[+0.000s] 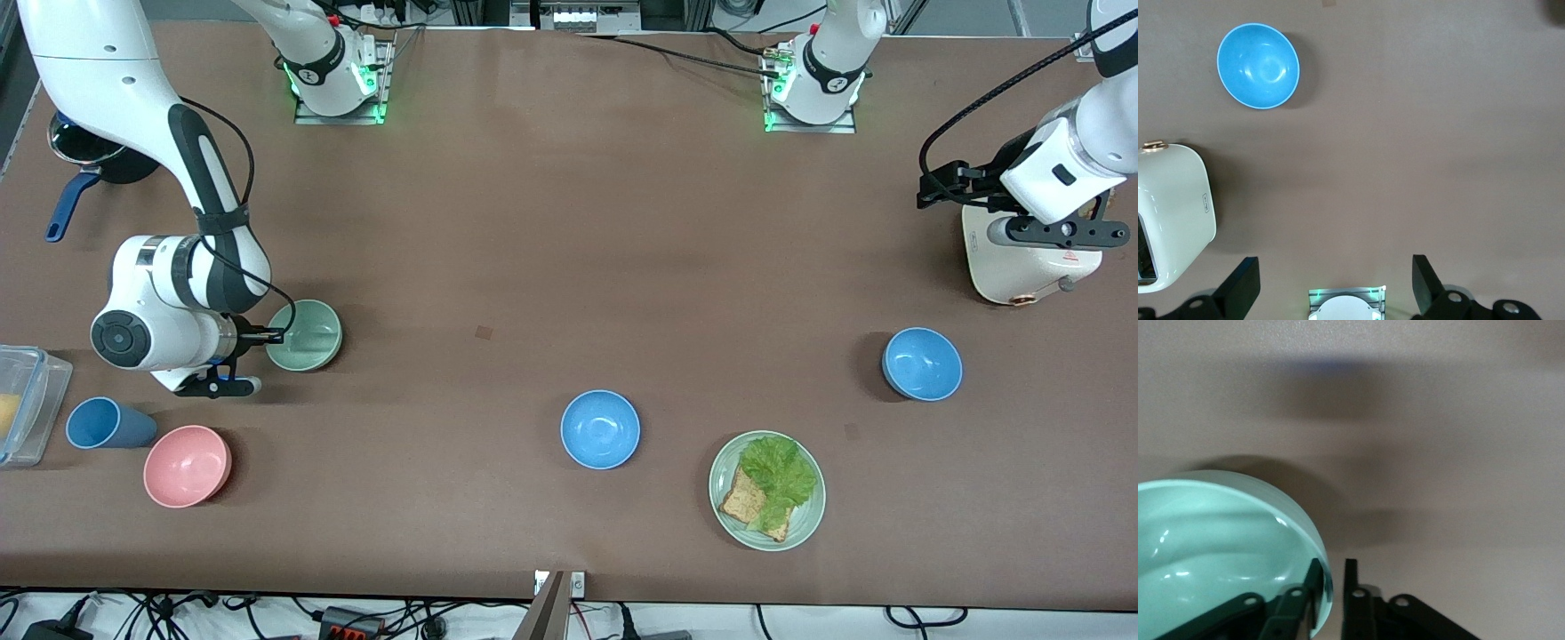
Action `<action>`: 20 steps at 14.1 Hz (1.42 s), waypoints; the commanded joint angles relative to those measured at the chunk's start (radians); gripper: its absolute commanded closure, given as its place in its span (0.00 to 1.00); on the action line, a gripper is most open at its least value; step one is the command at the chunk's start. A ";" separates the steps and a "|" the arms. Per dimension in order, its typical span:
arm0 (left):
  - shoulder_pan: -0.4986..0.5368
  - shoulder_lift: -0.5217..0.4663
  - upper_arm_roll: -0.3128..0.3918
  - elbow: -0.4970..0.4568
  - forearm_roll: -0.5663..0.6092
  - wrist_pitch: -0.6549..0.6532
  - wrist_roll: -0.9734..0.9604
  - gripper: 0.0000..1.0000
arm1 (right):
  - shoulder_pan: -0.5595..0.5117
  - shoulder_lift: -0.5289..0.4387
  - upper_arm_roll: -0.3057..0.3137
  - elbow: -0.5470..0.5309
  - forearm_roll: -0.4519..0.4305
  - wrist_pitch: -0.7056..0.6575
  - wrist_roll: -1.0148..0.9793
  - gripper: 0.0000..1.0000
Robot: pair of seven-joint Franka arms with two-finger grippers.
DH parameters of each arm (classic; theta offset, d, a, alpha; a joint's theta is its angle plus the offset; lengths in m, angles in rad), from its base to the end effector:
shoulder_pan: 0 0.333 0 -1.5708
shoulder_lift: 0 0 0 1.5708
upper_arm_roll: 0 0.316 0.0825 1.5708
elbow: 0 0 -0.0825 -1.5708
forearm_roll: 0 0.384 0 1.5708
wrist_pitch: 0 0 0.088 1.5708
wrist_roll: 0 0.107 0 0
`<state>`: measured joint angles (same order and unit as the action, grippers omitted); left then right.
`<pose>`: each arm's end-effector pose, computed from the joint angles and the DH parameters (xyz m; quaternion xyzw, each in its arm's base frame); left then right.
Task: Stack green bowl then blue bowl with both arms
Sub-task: 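Close the right gripper on the green bowl's rim, then carry the green bowl to mid-table while the left gripper reaches the blue bowl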
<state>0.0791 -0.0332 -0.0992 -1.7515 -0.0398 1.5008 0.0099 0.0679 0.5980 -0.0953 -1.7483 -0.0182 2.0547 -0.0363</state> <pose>0.5266 -0.0158 0.5533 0.9938 -0.0139 -0.1087 0.0177 0.6317 -0.0144 0.2116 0.9889 0.0140 -0.1451 0.0305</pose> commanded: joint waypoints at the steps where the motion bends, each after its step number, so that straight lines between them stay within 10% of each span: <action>1: 0.004 0.013 -0.005 0.033 0.020 -0.027 0.005 0.00 | -0.002 -0.004 0.005 0.023 0.004 -0.013 -0.071 1.00; 12: 0.017 0.035 0.006 0.038 0.018 -0.016 0.009 0.00 | 0.288 -0.027 0.148 0.173 0.200 -0.113 0.181 1.00; 20: 0.140 0.266 0.007 0.124 0.029 0.090 0.062 0.00 | 0.564 0.075 0.148 0.201 0.222 -0.027 0.521 1.00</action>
<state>0.2070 0.1508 -0.0879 -1.6753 -0.0356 1.5806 0.0307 0.5957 0.6442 0.0621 -1.5764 0.1823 2.0284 0.4259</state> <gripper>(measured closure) 0.000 0.956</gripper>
